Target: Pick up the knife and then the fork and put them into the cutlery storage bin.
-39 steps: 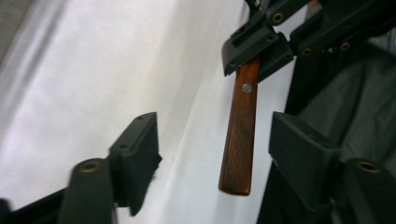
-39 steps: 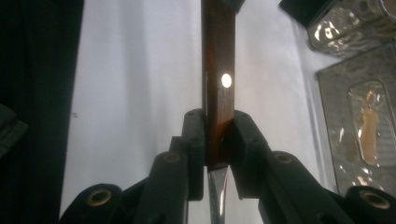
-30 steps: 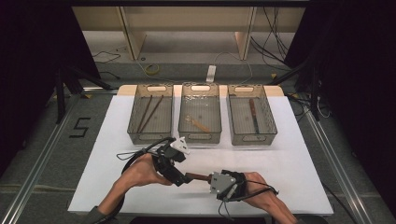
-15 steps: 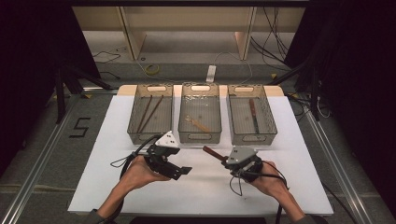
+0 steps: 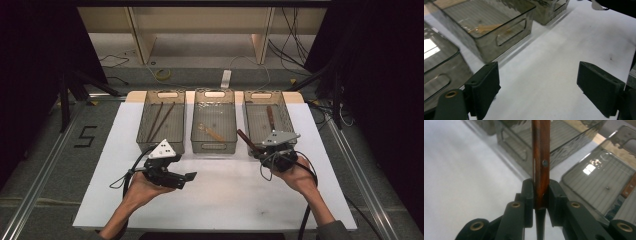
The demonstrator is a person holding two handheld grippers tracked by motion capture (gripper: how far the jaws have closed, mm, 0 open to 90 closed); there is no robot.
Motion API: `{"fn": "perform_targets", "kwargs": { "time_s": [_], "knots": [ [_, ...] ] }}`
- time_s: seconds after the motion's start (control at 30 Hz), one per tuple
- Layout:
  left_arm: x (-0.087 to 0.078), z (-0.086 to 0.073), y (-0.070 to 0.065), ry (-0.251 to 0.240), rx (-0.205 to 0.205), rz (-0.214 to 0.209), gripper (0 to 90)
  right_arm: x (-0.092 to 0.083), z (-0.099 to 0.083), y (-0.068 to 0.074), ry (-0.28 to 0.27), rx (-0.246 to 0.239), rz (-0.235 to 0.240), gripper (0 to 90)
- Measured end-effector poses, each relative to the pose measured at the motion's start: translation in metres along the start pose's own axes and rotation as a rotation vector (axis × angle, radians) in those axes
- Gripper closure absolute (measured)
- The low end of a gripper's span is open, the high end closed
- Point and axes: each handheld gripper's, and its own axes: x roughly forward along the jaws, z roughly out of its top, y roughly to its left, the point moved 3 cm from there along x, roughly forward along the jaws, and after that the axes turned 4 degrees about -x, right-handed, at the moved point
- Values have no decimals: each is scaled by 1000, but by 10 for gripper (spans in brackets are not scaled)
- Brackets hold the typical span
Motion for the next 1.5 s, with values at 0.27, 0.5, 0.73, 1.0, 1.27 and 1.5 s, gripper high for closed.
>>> {"fn": "perform_targets", "kwargs": {
  "time_s": [0.27,0.5,0.73,1.0,1.27,1.5],
  "knots": [
    [-15,-16,13,-53,-49,28,161,3,12,-36,-3,109,-46,776],
    [-20,-21,13,-66,-49,44,156,7,31,-63,4,163,-70,775],
    [-23,-22,14,-86,-41,58,156,19,42,-89,17,211,-93,775],
    [-23,-25,12,-84,-45,58,156,35,49,-113,37,268,-115,774],
    [-24,-25,12,-91,-46,63,156,53,51,-125,58,310,-134,774],
    [-25,-24,14,-107,-50,69,155,65,47,-129,74,333,-155,773]
  ]
}}
